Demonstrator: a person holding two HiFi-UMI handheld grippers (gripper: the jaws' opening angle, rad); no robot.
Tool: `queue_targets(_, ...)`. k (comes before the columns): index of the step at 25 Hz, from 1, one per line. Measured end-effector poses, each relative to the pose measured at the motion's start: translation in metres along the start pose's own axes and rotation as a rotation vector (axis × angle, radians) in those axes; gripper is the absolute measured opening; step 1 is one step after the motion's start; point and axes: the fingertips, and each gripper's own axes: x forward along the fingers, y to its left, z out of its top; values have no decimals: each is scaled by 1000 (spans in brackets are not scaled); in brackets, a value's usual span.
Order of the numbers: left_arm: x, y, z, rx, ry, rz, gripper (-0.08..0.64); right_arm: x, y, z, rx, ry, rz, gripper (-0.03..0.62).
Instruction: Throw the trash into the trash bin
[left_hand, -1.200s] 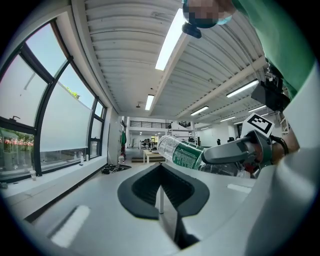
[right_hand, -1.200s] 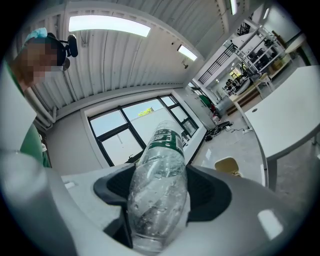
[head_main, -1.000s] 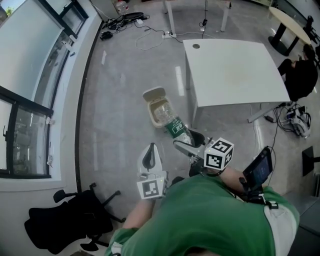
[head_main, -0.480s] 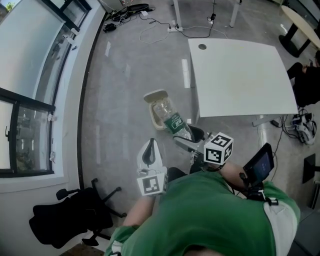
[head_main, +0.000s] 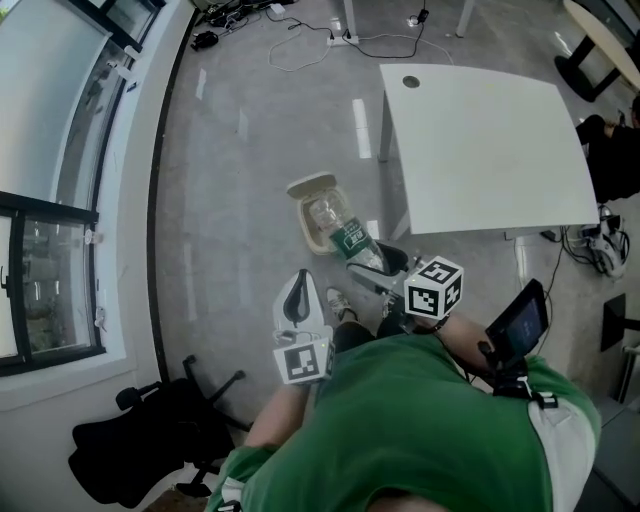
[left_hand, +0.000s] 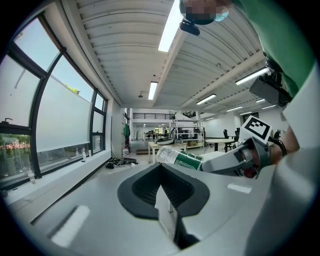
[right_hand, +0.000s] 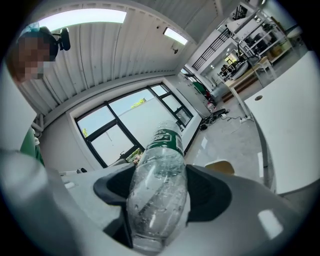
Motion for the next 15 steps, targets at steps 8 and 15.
queue_targets(8,35,47,-20,-26,12,-87,5,50,-15,0,0,31,-110,321)
queue_targets(15,56,83,-37,-54,44,-141,5,93,-28,-9,-4,70,-176,321)
